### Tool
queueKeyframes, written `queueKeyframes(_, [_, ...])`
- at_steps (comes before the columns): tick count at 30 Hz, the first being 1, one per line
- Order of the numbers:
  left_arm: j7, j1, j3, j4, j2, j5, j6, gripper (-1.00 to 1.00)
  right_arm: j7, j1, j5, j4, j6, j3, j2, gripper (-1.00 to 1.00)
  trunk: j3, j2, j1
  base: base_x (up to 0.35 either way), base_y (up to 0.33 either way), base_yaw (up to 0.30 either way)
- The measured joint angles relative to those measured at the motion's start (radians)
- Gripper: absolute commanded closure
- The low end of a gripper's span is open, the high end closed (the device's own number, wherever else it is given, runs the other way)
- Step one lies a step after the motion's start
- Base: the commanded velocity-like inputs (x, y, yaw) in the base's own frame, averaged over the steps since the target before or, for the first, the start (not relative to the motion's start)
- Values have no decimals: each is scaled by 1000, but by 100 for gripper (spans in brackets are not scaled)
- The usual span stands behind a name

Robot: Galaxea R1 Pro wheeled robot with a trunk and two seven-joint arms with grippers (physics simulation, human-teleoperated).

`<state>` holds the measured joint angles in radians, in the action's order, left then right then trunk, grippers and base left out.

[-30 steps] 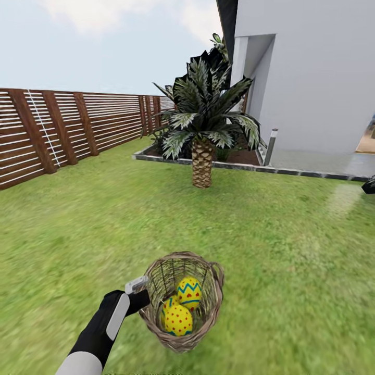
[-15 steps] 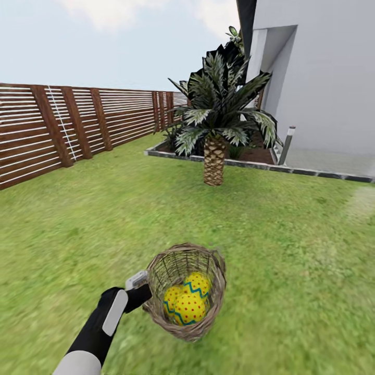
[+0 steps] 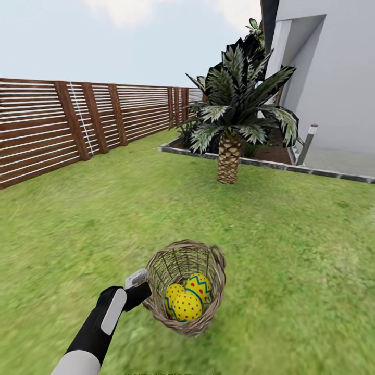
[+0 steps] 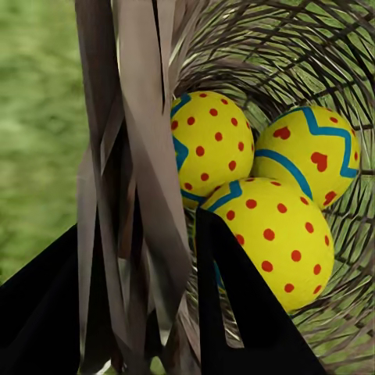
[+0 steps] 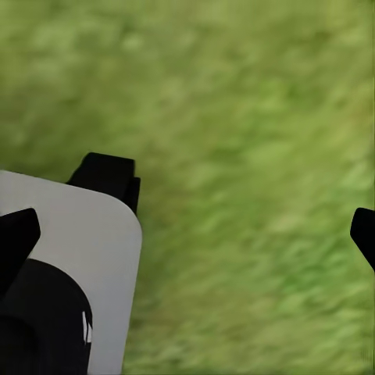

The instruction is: Take the three Easter eggs out of the wicker basket on the lawn in the garden, then place them on the lawn next to a single tree (choose any tree) so that all three eggs are next to the same tree and none are left in the basket.

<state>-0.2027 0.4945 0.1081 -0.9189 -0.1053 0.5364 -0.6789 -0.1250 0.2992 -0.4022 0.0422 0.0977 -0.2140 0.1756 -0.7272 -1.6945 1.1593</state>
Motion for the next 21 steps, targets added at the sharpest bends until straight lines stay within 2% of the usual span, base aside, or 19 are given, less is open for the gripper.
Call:
queueKeyframes(10, [1, 0, 4, -16, 3, -4, -2, 100, 1, 0, 0, 2, 2, 0, -2, -100, -10, 0, 0, 0, 0, 220])
queueKeyframes(14, [1, -3, -1, -53, 3, 5, 6, 100, 1, 0, 1, 2, 2, 0, -2, -100, -14, 0, 0, 0, 0, 239])
queueKeyframes(16, [1, -7, 0, -55, 5, -6, 10, 100, 1, 0, 1, 2, 2, 0, -2, -100, -16, 0, 0, 40, 0, 239])
queueKeyframes(17, [2, -14, 0, -65, 6, -7, 11, 100, 1, 0, 1, 2, 2, 0, -2, -100, -16, 0, 0, 118, 0, 239])
queueKeyframes(19, [4, -39, 0, -136, 6, -1, 12, 100, 1, 0, 1, 2, 2, 0, -2, -100, -18, 0, 0, 147, 0, 239])
queueKeyframes(21, [4, -45, -5, -146, 5, 2, 8, 100, 1, 0, 1, 2, 2, 0, -2, -100, -20, 0, 0, 152, 0, 239])
